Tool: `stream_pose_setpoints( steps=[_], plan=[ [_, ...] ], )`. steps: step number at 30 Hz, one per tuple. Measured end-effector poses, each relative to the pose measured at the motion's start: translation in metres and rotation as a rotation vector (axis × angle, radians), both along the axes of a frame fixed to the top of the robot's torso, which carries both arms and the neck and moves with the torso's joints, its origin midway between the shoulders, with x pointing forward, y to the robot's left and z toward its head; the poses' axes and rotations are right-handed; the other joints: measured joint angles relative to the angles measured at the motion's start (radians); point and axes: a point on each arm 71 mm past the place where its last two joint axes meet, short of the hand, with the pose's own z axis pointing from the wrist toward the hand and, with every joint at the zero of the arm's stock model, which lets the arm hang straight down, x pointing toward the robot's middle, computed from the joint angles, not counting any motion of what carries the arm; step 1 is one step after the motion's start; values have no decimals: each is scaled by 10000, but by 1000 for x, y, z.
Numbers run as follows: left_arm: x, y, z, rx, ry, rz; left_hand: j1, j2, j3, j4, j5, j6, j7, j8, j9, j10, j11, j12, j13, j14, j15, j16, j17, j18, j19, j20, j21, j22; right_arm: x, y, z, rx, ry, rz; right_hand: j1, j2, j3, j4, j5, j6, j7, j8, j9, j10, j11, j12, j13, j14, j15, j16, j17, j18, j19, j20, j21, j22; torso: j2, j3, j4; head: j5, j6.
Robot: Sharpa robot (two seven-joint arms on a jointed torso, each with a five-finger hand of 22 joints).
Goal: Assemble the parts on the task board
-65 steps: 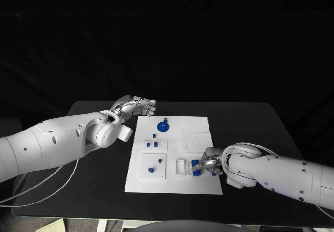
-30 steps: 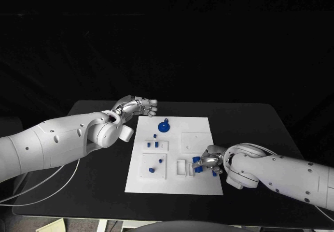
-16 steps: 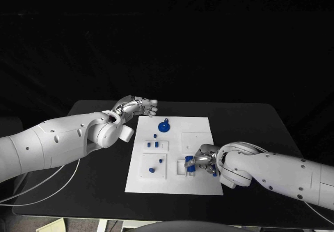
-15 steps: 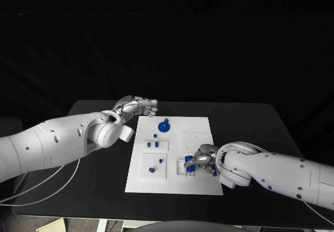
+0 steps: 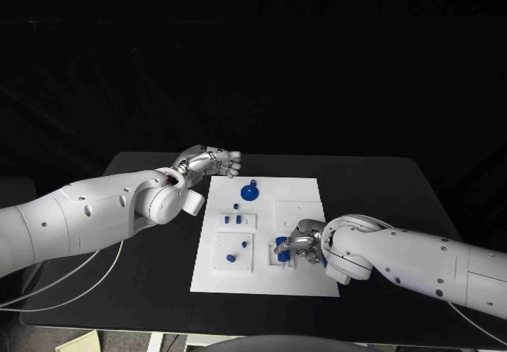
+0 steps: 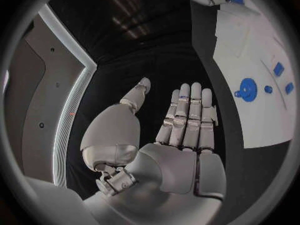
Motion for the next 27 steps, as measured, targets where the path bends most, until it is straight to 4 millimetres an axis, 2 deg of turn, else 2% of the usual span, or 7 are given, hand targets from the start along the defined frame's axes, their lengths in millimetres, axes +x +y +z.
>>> stream_pose_setpoints(
  steps=[27],
  plan=[
    [0, 0, 0, -9, 25, -1, 5, -5, 0, 0, 0, 1, 1, 0, 1, 0, 0, 0, -7, 0, 0, -39, 17, -58, 0, 0, 0, 6, -3, 4, -4, -78, 246, 239, -115, -38, -29, -26, 0, 2, 2, -8, -23, -34, -34, -40, -18, 18, 18, 0, -15, 0, 33, 36, 0, 0, 1, -1, -12, 86, -51]
  ],
)
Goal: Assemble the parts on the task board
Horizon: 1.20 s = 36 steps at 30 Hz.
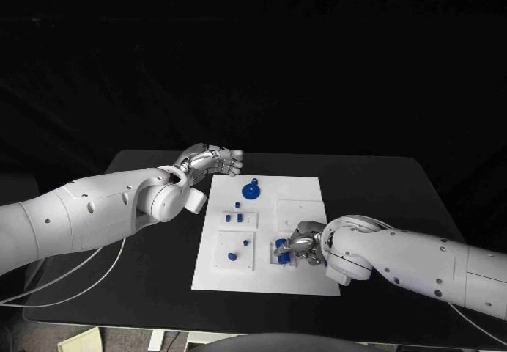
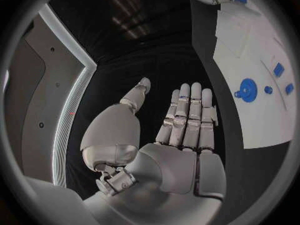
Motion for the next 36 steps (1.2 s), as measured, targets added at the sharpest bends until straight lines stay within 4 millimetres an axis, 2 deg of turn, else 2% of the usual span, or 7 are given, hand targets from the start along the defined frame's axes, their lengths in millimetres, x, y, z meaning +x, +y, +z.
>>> stream_pose_setpoints(
  steps=[4, 7, 12, 17, 21, 31, 36],
  plan=[
    [0, 0, 0, 0, 1, 2, 0, 0, 0, 0, 0, 0, 0, 0, -9, 0, 0, 0, 0, 0, 0, 0, 10, -2, 0, 0, 0, 0, 0, 0, 0, -8, 7, 1, -24, -24, 0, 0, 0, 0, 0, 0, -4, 0, 0, -46, -5, 1, 1, 0, -5, 0, 0, 1, 0, 0, 0, 1, -1, 2, 1],
    [0, 0, 0, 1, 2, 4, 0, 0, 0, 0, 0, 0, 0, 0, -9, 0, 0, 0, 1, 0, 0, 0, 9, -4, 0, 0, 0, -1, 1, 0, -1, -19, -2, -7, -129, -129, -27, -27, 1, 34, 32, -52, -22, 0, 0, -47, -5, -3, -3, 0, -4, 1, 1, 2, 0, 0, 0, 1, -1, 2, 1],
    [0, 1, 0, 3, 5, 12, -38, 38, 0, 0, 0, 0, 0, 0, -9, 0, 0, 0, 1, 0, 0, 0, 14, -6, 0, 0, 0, -2, 1, 1, -1, -27, -21, -8, -406, -519, -124, -16, 1, 72, 65, -118, -41, -227, 37, -215, -59, -24, -24, -7, -27, 0, -14, 18, 0, 0, 1, 0, 2, 3, 2],
    [0, 1, 0, 3, 8, 12, -38, 38, 0, 0, 0, 0, 0, 0, -8, 0, 0, 0, 1, 0, 0, 0, 17, -9, 0, 0, -38, 0, 1, 1, -1, -23, -19, 33, -674, -810, -646, -32, 1, -99, 235, -267, -64, -618, 109, -471, -135, -164, 49, -111, -58, -1, -170, 21, -58, 0, 2, 0, 2, 16, -3],
    [0, 1, 0, 4, 10, 14, -38, 38, 0, 0, 0, 0, 0, 0, -8, 0, 0, 0, 1, 0, 0, 0, 27, -11, 0, 0, -37, -1, 1, 1, 0, -18, -20, 48, -697, -833, -899, -179, 1, -224, 236, -342, -71, -735, 160, -471, -132, -184, 41, -121, -58, -3, -255, -5, -79, 0, 4, 0, 2, 25, -22],
    [0, 2, 0, 10, 17, 25, -38, 38, -28, -28, 0, -24, -24, 0, -17, -63, 10, 0, -8, 0, 0, -38, 27, -31, 0, 0, -38, 8, -1, -1, 0, 63, -37, 82, -750, -886, -996, -220, 1, -295, 274, -455, -137, -761, 174, -471, -124, -225, 70, -122, -55, -65, -324, -6, -79, 0, 4, 3, 0, 36, -40],
    [0, 2, 0, 13, 21, 32, -38, 38, -27, -27, 0, -26, -26, 0, -17, -62, 9, 0, -8, 0, 0, -38, 36, -36, 0, 0, -38, 7, -4, -4, -1, 240, -46, 194, 88, -844, -841, -683, 1, -352, 266, -384, -65, -790, 180, -471, -125, -227, 69, -122, -35, -64, -286, -46, -81, 0, 4, 6, -2, 38, -30]
  ],
)
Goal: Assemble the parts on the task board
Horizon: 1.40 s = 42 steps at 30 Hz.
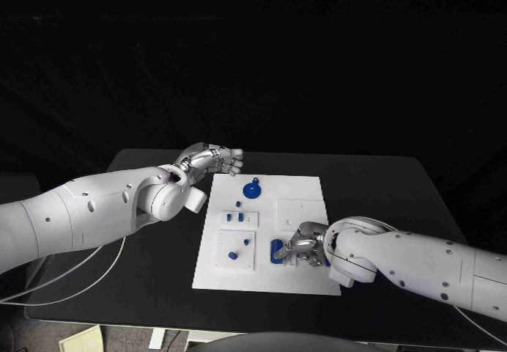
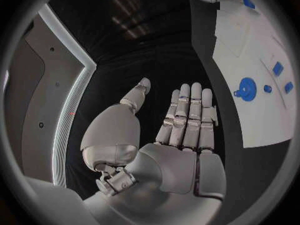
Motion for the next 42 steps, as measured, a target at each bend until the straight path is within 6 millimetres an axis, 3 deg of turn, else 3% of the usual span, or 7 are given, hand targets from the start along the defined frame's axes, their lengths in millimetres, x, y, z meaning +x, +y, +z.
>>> stream_pose_setpoints(
  steps=[5, 16, 22, 25, 28, 34, 42],
  plan=[
    [0, 1, 0, 4, 4, 9, 0, 0, 0, 0, 0, 0, 0, 0, 0, 0, 0, 0, 1, 0, 0, 0, -1, -2, 0, 0, 0, 0, -3, -1, -1, 120, 8, 106, 490, 129, -31, -274, 0, 91, -46, 76, 40, 57, -57, 0, 0, 2, 1, 1, 12, -7, 22, -21, -1, 0, 0, 1, 0, 7, 7],
    [0, 1, 0, 8, 17, 9, -3, 3, -26, 26, 0, 1, 1, 0, -2, 0, 0, 0, -3, 0, 0, 0, 19, 93, 0, 0, 0, 0, -3, -2, -2, 190, -19, 136, 589, 331, -158, -304, 0, 261, -111, 190, 104, 129, -128, 1, -33, 43, -27, 2, 11, -34, 41, -31, 0, 0, 0, 2, 0, -3, 6],
    [0, 0, 0, 8, 26, 3, -68, 39, -26, 26, 0, 1, 1, 0, -10, 1, 0, 0, -9, 0, 0, -38, 31, 96, 0, 0, -40, 20, -2, -1, -2, 170, -28, 116, 439, 1008, -179, -58, 0, 370, -146, 193, 117, 224, -147, 1, -68, 104, -51, 2, 11, -37, 95, -12, 0, 0, 3, -1, 0, -19, -1],
    [0, 0, 0, 8, 30, 0, -89, 20, -26, 26, 0, 1, 1, 0, -10, 1, -1, 0, -8, 0, 0, -38, 31, 96, 0, 0, -40, 20, -2, -1, -2, 163, -26, 115, 521, 1409, 137, 113, 0, 428, -194, 213, 114, 258, -181, 3, -98, 105, -51, 2, 11, -36, 96, -11, 0, 0, 3, -1, 2, -25, -9],
    [0, 0, 0, 9, 35, -2, -95, 14, -26, 26, 0, 1, 2, 0, -9, 1, 0, 0, -8, 0, 0, -38, 32, 95, 0, 0, -40, 19, -2, -1, -2, 152, -14, 146, 670, 1582, 745, 109, -1, 461, -226, 220, 90, 296, -211, 4, -120, 106, -50, 2, 10, -37, 74, 12, 0, 0, 3, -4, 5, -28, -19],
    [0, 1, 0, 11, 42, 1, -95, 14, -26, 26, 0, 3, 3, 0, -9, 1, 0, 0, -8, 0, 0, -38, 39, 91, 0, 0, -40, 19, -3, 1, -3, 117, 32, 255, 671, 1902, 1469, -224, 1522, 557, -192, 205, -30, 328, -179, 0, -135, 124, -35, 2, 10, -37, 122, 127, 61, 0, 3, -6, 3, -27, -35],
    [0, 1, 0, 15, 54, 1, -94, 14, -26, 26, 0, 6, 6, 0, -9, 1, -1, 0, -16, 0, 0, -38, 49, 82, 0, 0, -40, 18, -3, 1, -3, 76, 9, 287, 406, 1807, 1317, -442, 1789, 623, -149, 152, -54, 363, -143, 0, -144, 173, -52, 3, 9, -30, 145, 151, 61, 0, 0, -7, 1, -22, -41]
  ],
)
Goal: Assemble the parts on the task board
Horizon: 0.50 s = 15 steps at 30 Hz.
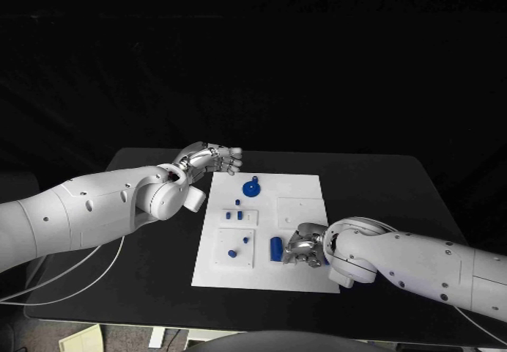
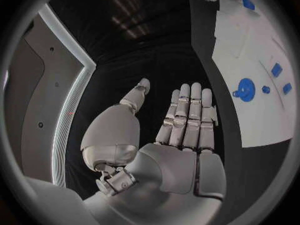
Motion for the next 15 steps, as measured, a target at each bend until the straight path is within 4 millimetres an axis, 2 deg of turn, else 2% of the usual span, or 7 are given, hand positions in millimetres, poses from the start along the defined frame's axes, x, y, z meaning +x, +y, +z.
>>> stream_pose_setpoints(
  steps=[4, 7, 12, 15],
  plan=[
    [0, 0, 0, 3, 8, 1, 0, 0, 0, 0, 0, 0, 0, 0, -9, 0, 0, 0, 0, 0, 0, 0, 0, -8, 0, 0, 0, 0, 0, 0, 0, -8, -13, 6, -158, -374, -435, -175, 101, 6, 2, 0, 0, 0, 0, 0, 1, 2, 1, 1, 0, 30, 35, 36, 54, 0, -1, 2, 0, -3, 0],
    [0, 0, 0, 5, 15, 0, 0, 0, 0, 0, 0, 0, 0, 0, -9, 0, 0, 0, 0, 0, 0, 0, -1, -45, 0, 0, 0, 0, 0, -1, 0, -13, -26, 5, -204, -688, -806, -300, -277, 49, 17, 0, 1, 0, 0, 0, 1, 2, 2, 1, -1, 39, 34, 36, 55, 0, -1, 4, 0, -3, 7],
    [0, 0, 0, 10, 29, -1, 1, 0, 0, 0, 0, 1, 1, 0, -9, 0, 0, 0, 1, 0, 0, 0, 11, -48, 0, 0, 0, 0, 0, -1, 1, -3, -25, 20, -66, -986, -1016, -363, -471, 50, 16, 1, -12, 0, 0, 0, -10, 5, 4, 1, -12, 45, 34, 36, 55, 0, -1, 4, 1, -4, 18],
    [0, 0, 0, 12, 34, -1, 1, 0, 0, 0, 0, 1, 1, 0, -9, 0, 0, 0, 1, 0, 0, 0, 11, -50, 1, 0, 0, 0, 0, -2, 1, 5, -24, 25, -90, -1064, -1092, -300, -471, 50, 16, 1, -20, 0, 0, 0, -10, 17, 16, 1, -12, 48, 34, 37, 55, 0, -1, 4, 1, -3, 19]
  ],
)
